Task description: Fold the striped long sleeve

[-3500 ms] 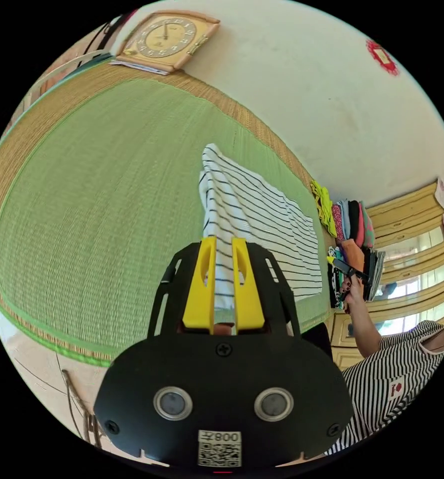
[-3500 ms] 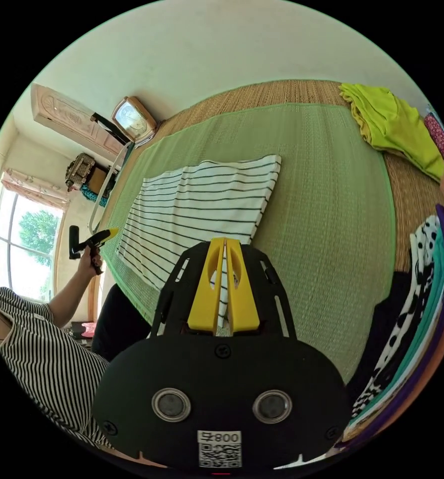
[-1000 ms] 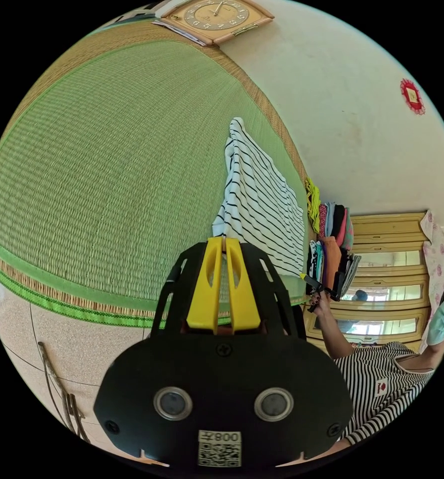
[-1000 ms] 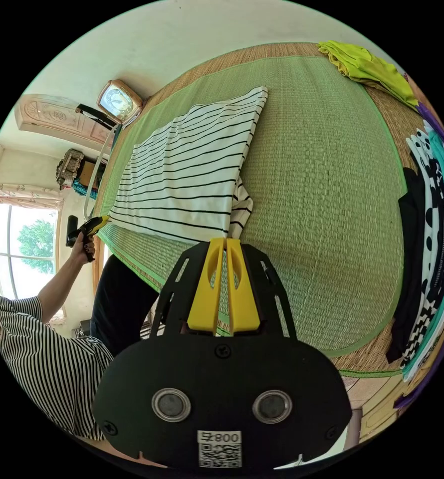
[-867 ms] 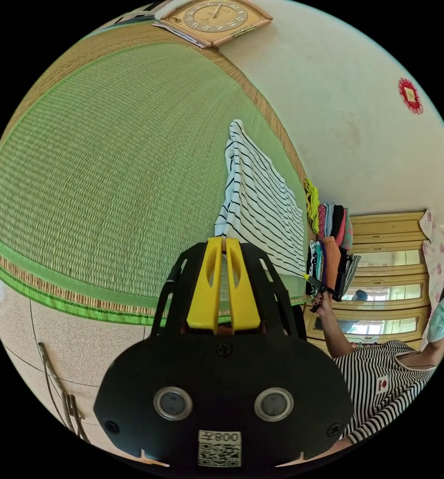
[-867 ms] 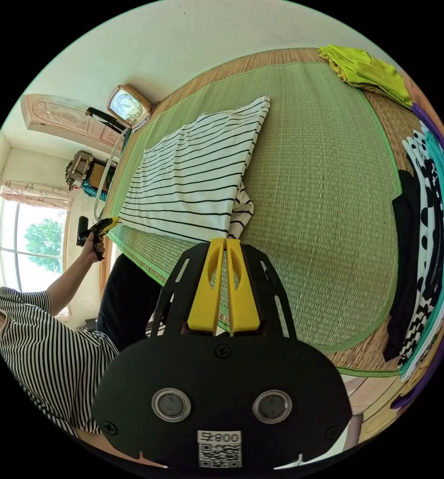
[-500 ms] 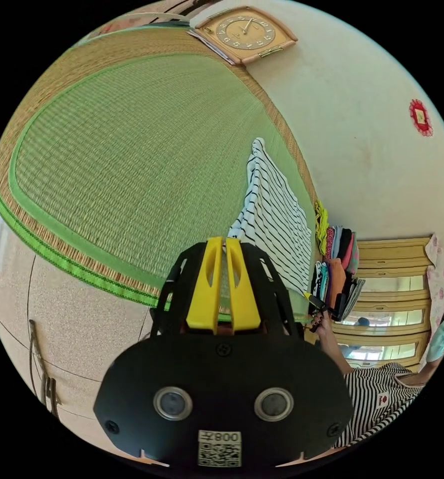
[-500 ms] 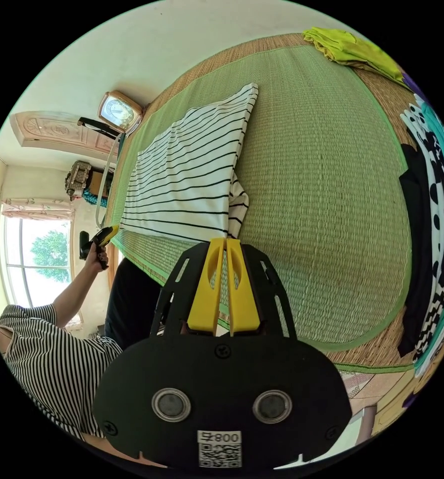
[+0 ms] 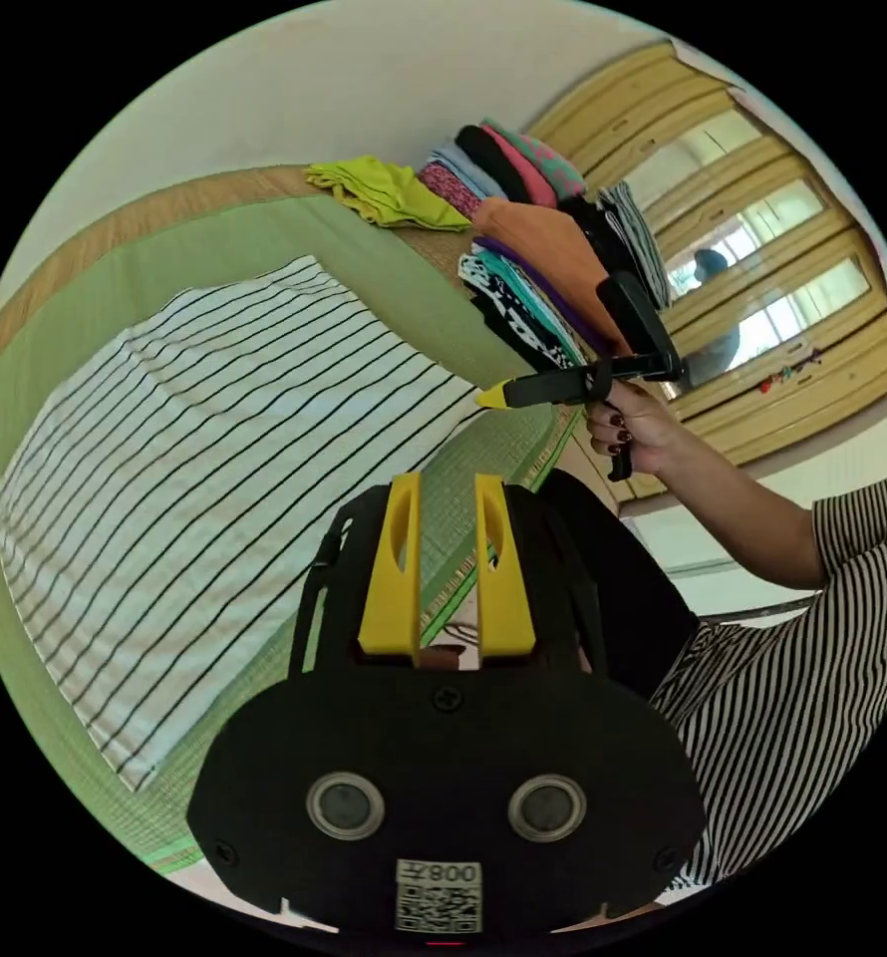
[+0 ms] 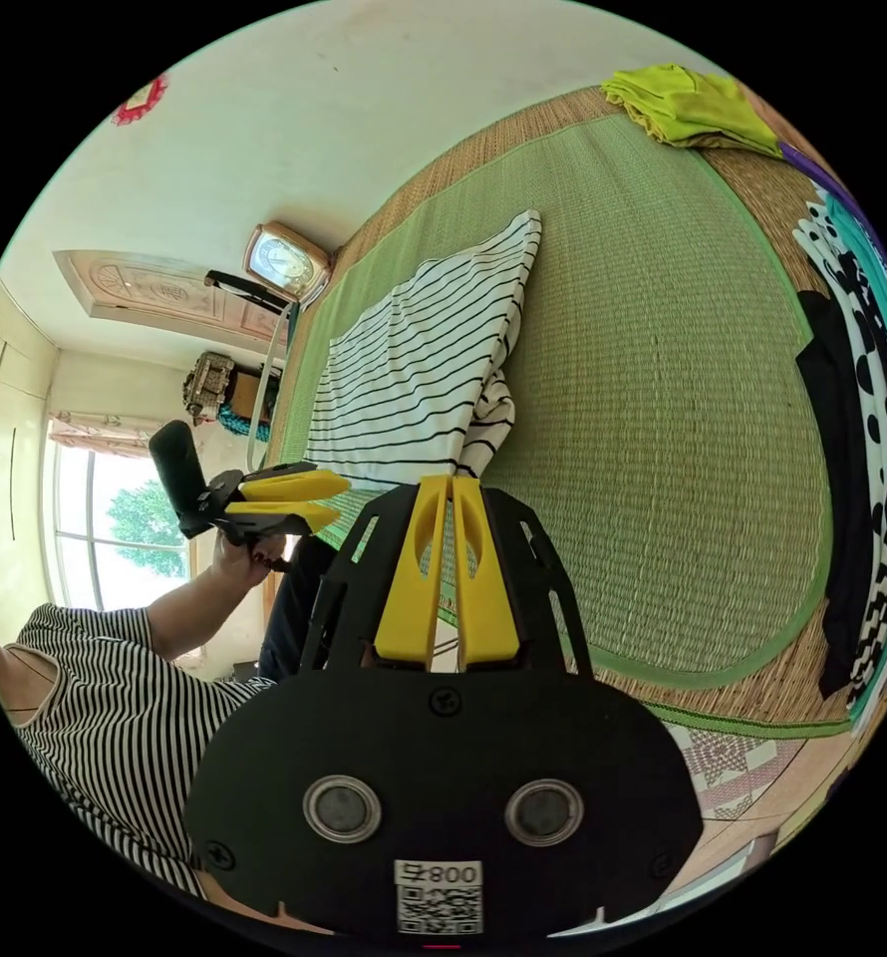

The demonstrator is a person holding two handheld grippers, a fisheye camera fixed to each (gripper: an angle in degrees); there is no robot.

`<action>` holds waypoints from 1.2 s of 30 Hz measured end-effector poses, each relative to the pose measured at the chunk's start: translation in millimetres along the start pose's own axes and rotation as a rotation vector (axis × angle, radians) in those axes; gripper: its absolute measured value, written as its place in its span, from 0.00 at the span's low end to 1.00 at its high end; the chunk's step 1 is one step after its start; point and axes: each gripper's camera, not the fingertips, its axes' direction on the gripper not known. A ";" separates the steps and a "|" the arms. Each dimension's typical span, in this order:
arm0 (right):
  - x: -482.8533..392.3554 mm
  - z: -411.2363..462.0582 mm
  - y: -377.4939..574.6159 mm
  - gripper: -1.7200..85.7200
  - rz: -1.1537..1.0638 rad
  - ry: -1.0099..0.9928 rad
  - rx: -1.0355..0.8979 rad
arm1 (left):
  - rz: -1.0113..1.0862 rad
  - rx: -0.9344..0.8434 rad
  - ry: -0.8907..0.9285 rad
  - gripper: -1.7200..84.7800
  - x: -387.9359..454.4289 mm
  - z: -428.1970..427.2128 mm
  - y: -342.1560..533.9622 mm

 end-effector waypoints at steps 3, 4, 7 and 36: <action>0.4 -7.4 -5.3 0.02 -0.013 -0.023 0.001 | 0.171 -0.101 -0.194 0.12 59.7 64.3 -43.3; 0.3 -9.0 -6.4 0.02 -0.016 -0.026 0.003 | 0.231 -0.145 -0.269 0.12 79.4 89.2 -54.4; -0.3 -16.5 -12.1 0.02 -0.035 -0.057 0.015 | 0.337 -0.247 -0.441 0.09 116.5 149.6 -69.7; 94.6 -0.8 -200.4 0.10 0.243 -0.334 0.066 | 0.047 0.010 -0.222 0.04 101.3 192.4 -35.4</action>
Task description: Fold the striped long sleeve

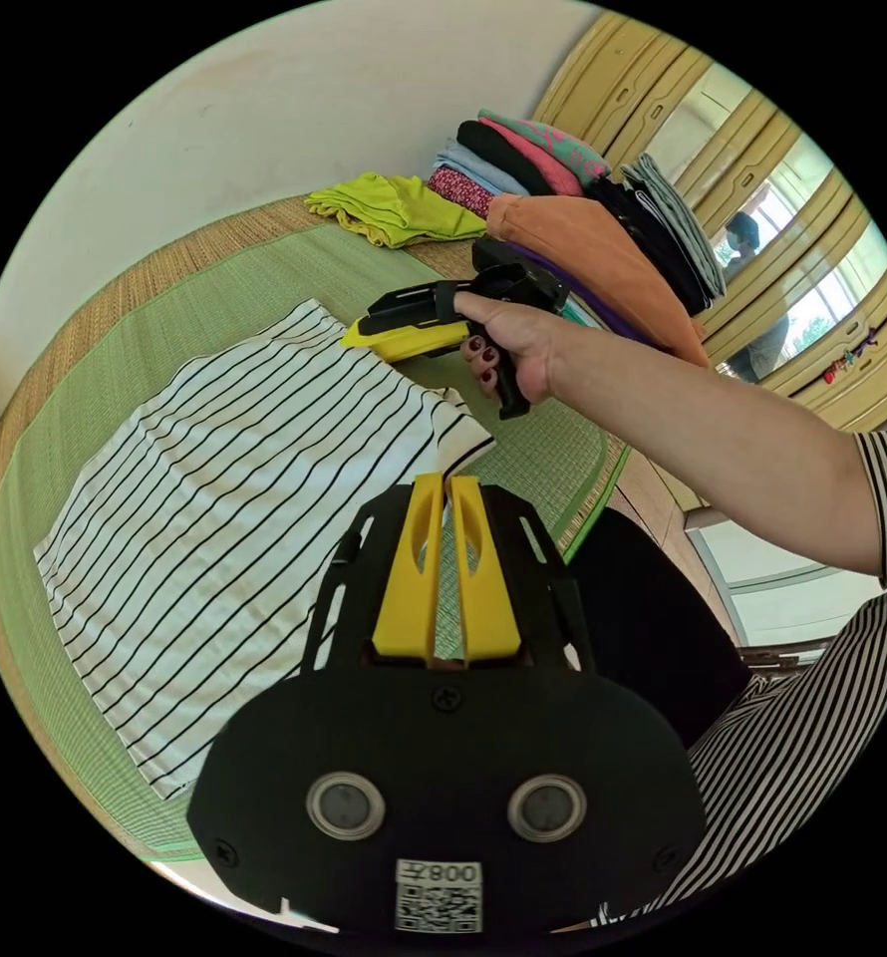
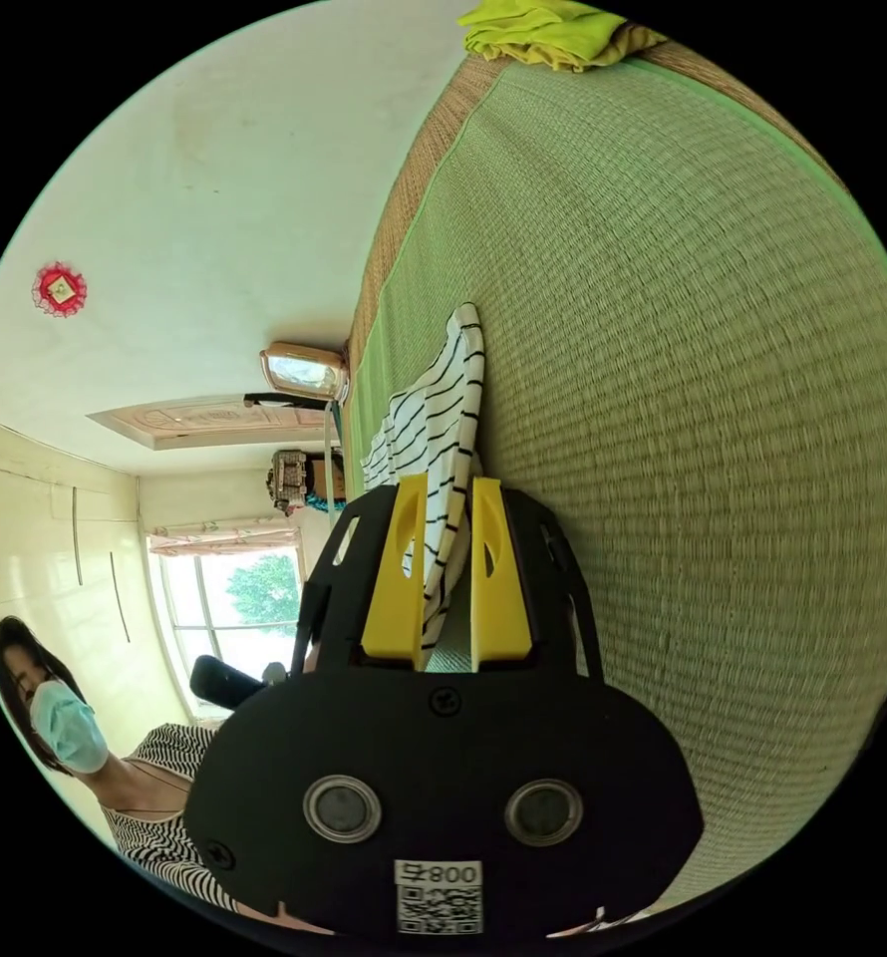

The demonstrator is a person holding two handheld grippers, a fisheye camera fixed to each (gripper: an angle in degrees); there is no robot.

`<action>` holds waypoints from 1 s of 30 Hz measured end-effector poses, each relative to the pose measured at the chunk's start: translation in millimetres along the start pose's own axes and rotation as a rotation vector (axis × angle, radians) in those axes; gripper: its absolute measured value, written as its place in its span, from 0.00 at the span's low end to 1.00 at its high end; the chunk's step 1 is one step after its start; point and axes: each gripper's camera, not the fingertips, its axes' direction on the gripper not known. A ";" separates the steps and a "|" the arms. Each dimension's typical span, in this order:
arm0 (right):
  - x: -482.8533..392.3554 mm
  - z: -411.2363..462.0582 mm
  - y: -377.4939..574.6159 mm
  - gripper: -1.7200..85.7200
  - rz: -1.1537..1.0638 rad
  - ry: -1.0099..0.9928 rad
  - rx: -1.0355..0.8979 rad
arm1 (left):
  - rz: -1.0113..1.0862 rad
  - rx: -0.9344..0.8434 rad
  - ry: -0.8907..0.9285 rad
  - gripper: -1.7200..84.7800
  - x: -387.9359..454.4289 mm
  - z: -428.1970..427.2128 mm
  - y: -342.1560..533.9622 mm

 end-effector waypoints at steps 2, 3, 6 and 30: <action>-3.1 6.2 -9.2 0.10 0.001 0.002 -0.006 | -0.004 0.005 0.015 0.04 -6.1 -4.6 3.9; -4.8 10.5 -14.7 0.09 0.005 0.005 -0.012 | -0.006 0.005 0.019 0.04 -7.9 -6.2 4.8; -7.9 22.0 -25.9 0.08 0.014 0.000 -0.027 | -0.011 0.015 0.034 0.04 -17.9 -16.6 9.8; -171.7 135.0 -12.9 0.04 -0.212 0.047 0.070 | -0.283 0.352 0.275 0.04 -219.1 -285.5 131.7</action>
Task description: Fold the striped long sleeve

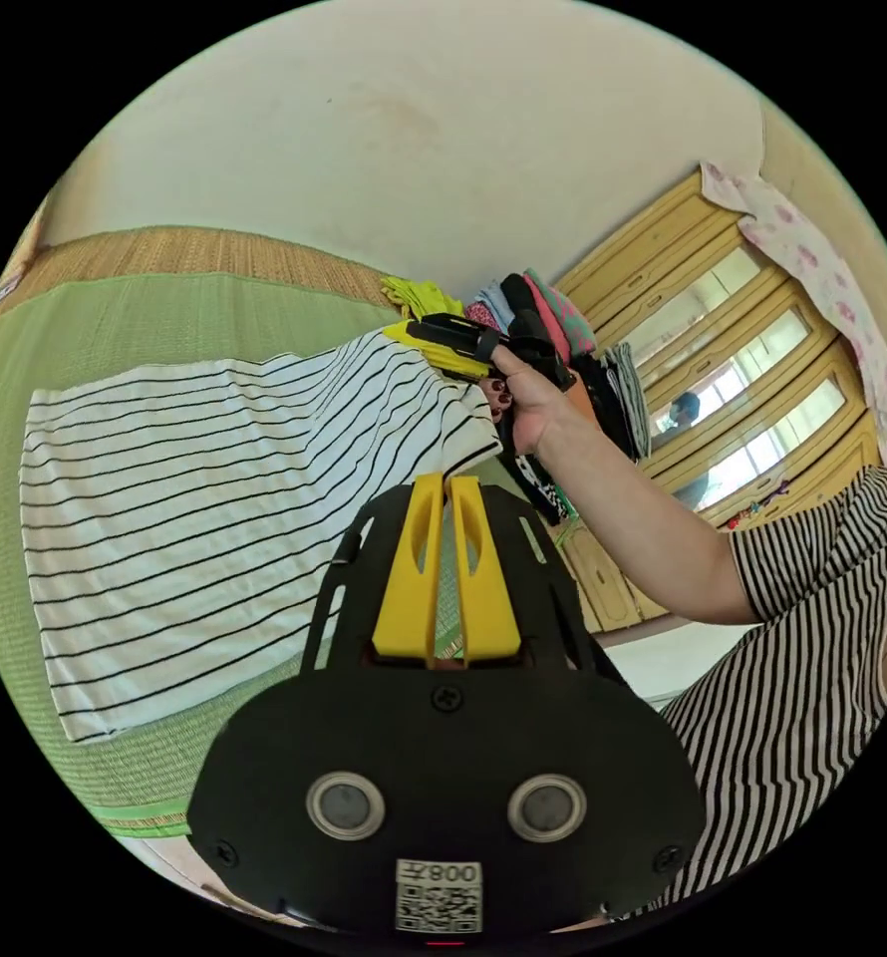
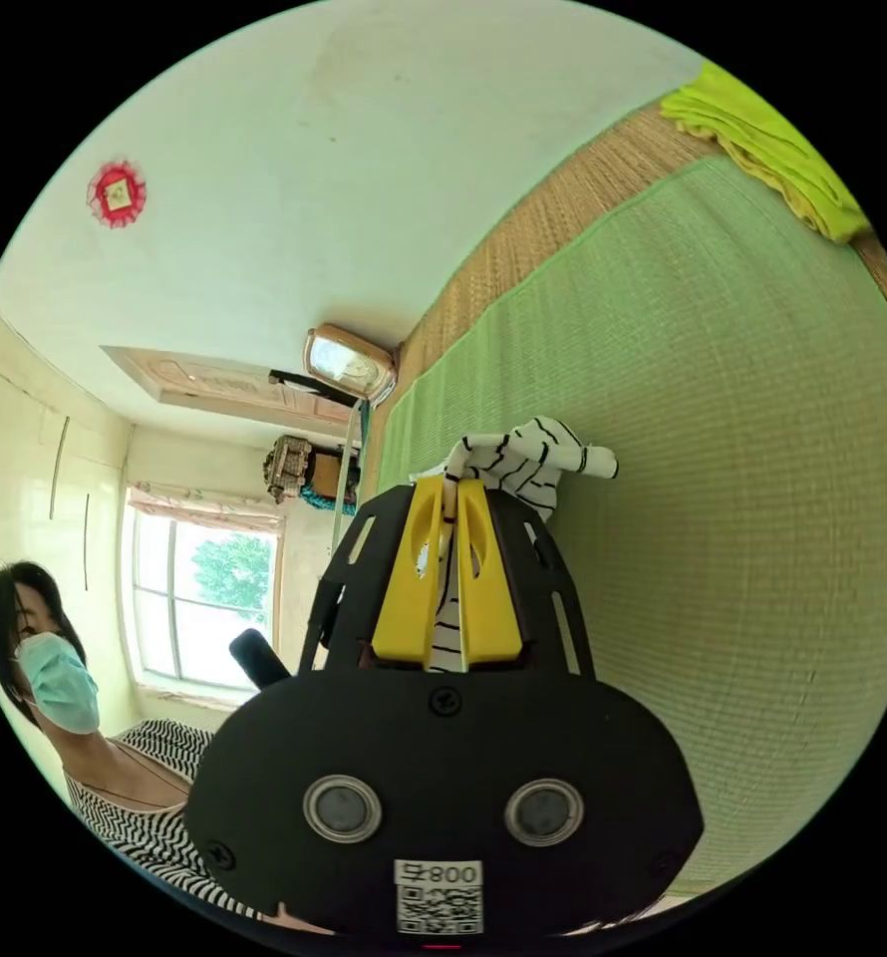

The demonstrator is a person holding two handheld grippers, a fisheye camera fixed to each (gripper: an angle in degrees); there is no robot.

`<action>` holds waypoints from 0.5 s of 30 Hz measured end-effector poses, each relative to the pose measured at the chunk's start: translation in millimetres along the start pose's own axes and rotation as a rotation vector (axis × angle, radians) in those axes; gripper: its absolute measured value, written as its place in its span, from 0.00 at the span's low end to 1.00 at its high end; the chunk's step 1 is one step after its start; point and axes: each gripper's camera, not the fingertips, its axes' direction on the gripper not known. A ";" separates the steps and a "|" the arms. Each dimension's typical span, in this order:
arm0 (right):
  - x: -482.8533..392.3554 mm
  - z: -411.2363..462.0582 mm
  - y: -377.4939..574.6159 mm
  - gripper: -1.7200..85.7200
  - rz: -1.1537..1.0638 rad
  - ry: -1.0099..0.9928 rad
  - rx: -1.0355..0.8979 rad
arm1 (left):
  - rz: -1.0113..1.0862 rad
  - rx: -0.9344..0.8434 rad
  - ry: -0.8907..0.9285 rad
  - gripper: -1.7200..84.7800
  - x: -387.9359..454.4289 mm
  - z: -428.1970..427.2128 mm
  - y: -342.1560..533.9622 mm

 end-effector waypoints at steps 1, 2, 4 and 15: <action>-10.6 9.0 -2.0 0.04 -0.022 0.008 -0.008 | -0.043 0.048 0.015 0.04 -16.8 -31.4 3.8; -32.0 29.0 -6.0 0.04 -0.070 0.029 -0.029 | -0.093 0.093 0.032 0.04 -35.7 -63.1 9.1; -63.7 64.0 -11.9 0.04 -0.141 0.067 -0.075 | -0.169 0.156 0.053 0.04 -64.9 -108.2 19.8; -177.6 337.9 -5.1 0.04 -0.413 0.333 -0.466 | -0.661 0.384 0.140 0.03 -227.7 -291.8 119.2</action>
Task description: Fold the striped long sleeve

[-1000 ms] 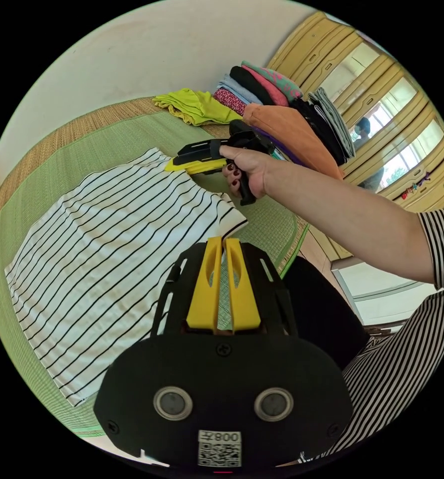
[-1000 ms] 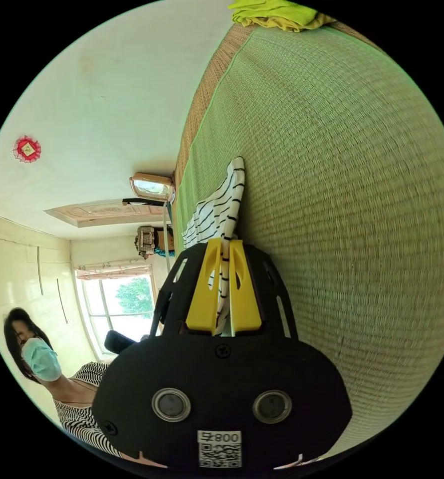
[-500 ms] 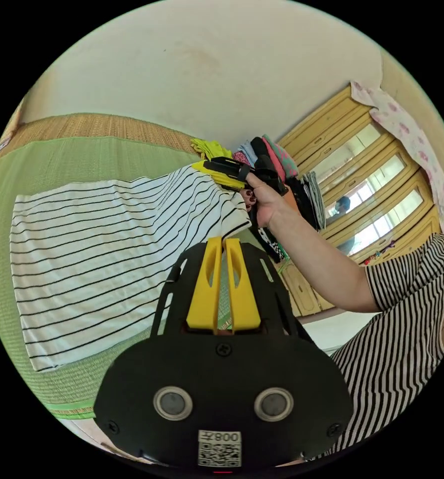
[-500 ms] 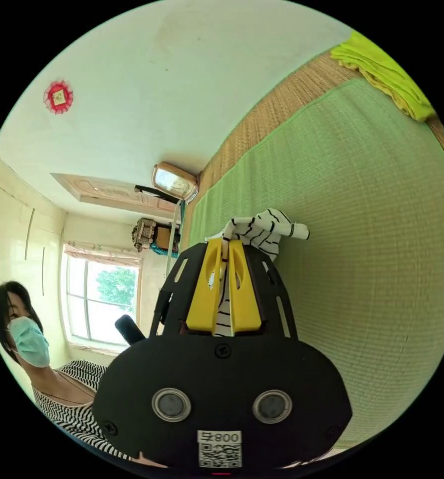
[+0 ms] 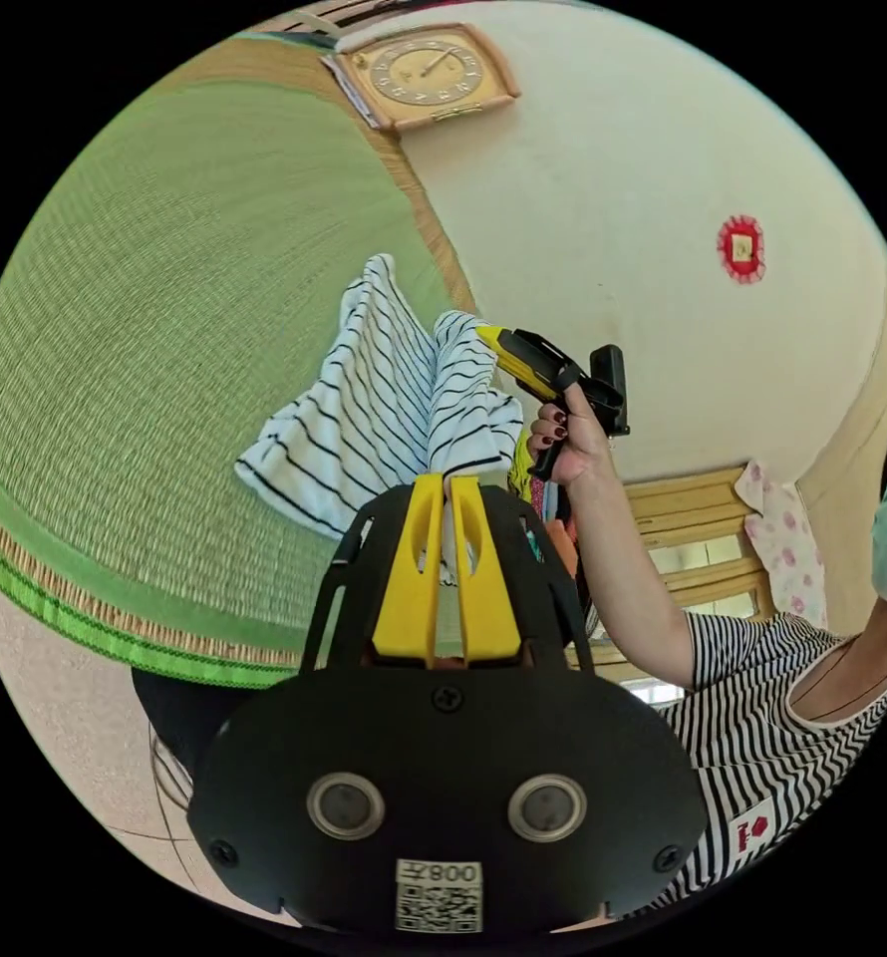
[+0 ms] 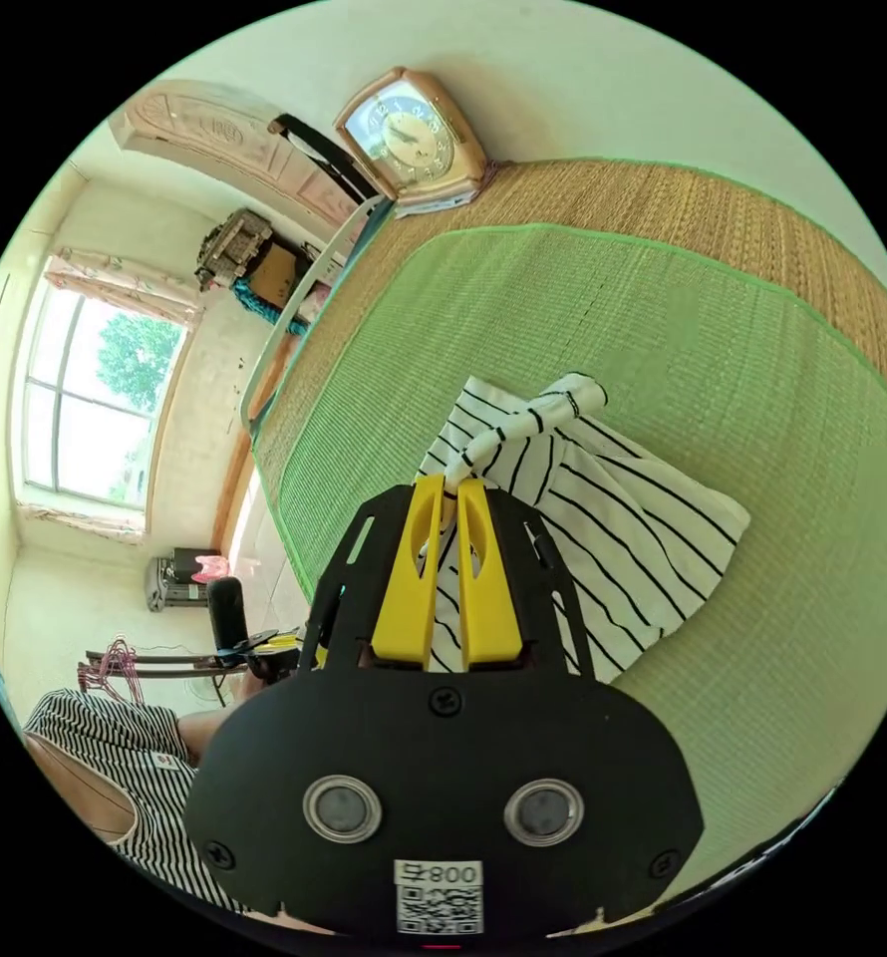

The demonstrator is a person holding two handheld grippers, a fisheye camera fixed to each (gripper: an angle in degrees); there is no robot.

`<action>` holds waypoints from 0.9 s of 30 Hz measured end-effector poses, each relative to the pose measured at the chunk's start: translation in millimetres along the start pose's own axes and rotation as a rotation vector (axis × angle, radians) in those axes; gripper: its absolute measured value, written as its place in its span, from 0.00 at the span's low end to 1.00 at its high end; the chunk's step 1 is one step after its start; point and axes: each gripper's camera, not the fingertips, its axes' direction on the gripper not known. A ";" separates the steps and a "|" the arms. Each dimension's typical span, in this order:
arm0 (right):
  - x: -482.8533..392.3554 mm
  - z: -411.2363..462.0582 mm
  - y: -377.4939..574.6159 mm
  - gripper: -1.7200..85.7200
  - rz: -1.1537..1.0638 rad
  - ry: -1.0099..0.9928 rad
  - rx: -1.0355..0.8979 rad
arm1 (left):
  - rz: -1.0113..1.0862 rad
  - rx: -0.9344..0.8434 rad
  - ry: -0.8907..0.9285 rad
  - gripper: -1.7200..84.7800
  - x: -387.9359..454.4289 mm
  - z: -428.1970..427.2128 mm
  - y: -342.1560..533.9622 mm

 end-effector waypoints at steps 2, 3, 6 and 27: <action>-10.8 27.3 -12.6 0.04 0.002 0.014 -0.038 | -0.065 0.020 0.021 0.03 -18.2 -28.6 -10.0; -17.7 41.8 -19.4 0.04 0.000 0.020 -0.054 | -0.076 0.021 0.024 0.03 -21.7 -35.4 -12.8; -34.9 70.5 -32.0 0.04 -0.014 0.045 -0.085 | -0.121 0.019 0.046 0.03 -33.6 -63.8 -25.7; -116.8 181.9 -78.7 0.07 -0.131 0.246 -0.185 | -0.276 0.102 0.198 0.03 -35.1 -190.3 -64.1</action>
